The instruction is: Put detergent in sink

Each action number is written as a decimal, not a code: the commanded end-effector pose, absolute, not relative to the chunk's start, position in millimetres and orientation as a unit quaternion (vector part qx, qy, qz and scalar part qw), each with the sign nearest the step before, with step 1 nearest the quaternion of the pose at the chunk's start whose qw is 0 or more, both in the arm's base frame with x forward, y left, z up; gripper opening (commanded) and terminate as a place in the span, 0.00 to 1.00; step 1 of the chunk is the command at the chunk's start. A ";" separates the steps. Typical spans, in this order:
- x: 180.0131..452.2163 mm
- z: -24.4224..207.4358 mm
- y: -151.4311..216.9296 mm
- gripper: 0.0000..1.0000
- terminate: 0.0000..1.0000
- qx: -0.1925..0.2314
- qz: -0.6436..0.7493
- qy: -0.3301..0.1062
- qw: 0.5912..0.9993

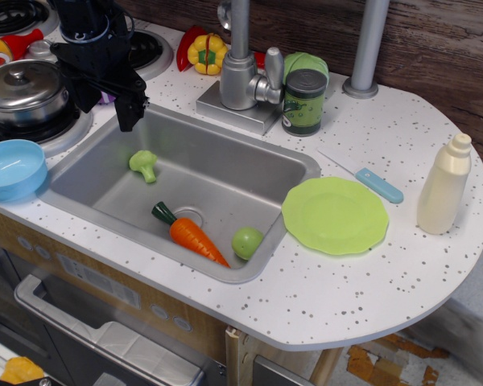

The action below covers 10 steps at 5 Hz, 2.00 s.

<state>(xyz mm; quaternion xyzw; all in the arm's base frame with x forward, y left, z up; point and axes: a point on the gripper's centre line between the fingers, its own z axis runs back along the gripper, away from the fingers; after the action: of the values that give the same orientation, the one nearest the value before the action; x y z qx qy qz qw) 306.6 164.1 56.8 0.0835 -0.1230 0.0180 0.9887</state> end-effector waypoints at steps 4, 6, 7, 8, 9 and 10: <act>369.5 127.0 47.8 1.00 0.00 0.039 0.152 -0.088 0.984; 401.6 148.4 -51.2 1.00 0.00 0.048 0.204 -0.109 0.972; 410.3 153.2 -101.6 1.00 0.00 0.060 0.207 -0.113 0.970; 412.6 151.4 -150.9 1.00 0.00 0.052 0.218 -0.099 0.970; 404.7 145.2 -185.9 1.00 0.00 0.048 0.210 -0.111 0.970; 395.4 140.3 -182.5 1.00 0.00 0.073 0.203 -0.109 0.970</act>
<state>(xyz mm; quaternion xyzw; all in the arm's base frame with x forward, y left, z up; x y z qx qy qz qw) 385.8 -170.4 96.9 0.1040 -0.0737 0.1834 0.9747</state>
